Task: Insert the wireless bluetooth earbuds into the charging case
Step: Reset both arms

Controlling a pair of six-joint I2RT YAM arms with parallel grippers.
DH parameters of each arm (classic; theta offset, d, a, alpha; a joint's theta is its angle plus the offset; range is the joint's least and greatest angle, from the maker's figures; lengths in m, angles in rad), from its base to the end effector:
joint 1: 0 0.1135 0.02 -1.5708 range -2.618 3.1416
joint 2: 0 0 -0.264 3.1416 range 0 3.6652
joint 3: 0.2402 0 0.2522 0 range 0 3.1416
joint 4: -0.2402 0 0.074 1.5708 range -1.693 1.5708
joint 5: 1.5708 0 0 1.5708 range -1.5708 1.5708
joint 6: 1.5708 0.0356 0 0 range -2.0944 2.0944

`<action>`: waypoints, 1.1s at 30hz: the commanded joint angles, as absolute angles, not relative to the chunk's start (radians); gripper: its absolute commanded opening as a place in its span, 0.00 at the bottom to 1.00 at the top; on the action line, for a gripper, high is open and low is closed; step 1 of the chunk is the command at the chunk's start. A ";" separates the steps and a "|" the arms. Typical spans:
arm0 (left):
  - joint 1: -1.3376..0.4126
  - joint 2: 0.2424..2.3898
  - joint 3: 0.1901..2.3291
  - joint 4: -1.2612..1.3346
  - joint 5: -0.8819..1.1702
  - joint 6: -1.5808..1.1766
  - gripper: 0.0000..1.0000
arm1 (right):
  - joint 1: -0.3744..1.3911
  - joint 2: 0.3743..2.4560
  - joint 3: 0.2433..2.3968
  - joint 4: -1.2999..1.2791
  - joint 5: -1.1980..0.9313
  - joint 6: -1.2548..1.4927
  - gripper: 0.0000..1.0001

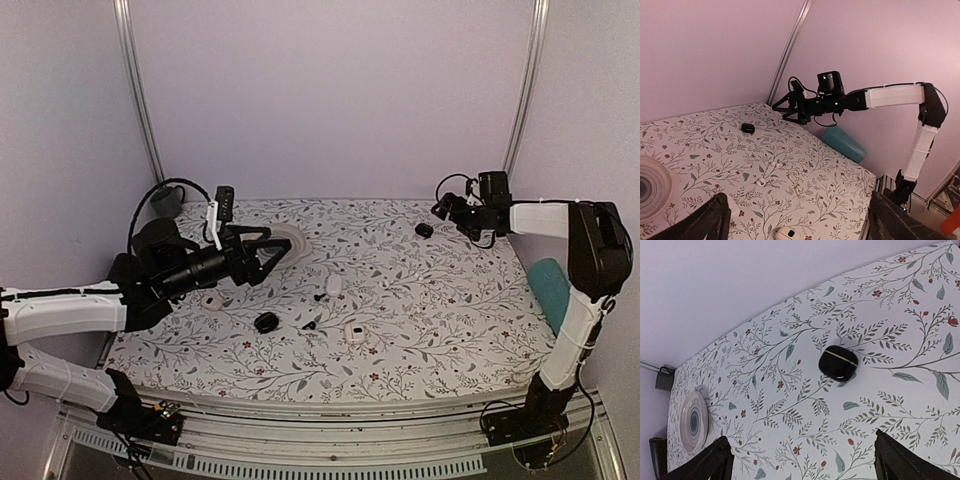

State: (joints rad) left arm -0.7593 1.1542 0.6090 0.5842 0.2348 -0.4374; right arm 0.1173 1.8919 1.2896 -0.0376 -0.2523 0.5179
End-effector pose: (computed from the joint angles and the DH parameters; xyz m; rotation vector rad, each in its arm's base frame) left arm 0.1845 -0.1866 0.2834 0.4592 1.5793 -1.1152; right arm 0.4222 0.0587 0.2099 0.3080 2.2389 0.6255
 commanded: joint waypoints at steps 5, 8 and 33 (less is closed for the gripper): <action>-0.709 1.181 0.580 0.575 0.194 -0.452 0.96 | 0.289 1.524 1.001 0.090 -0.078 0.418 0.99; -0.698 1.192 0.572 0.569 0.162 -0.447 0.96 | 0.351 1.410 0.919 0.120 -0.035 0.387 0.99; -0.617 1.011 0.407 0.550 -0.238 -0.259 0.96 | 0.387 1.085 0.571 0.310 0.170 0.264 0.99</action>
State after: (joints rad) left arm -0.6369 1.0546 0.4385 0.5114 -0.2058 -0.2768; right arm 0.3851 1.0916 0.5739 0.2649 0.1566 0.2718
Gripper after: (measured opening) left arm 0.960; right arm 0.989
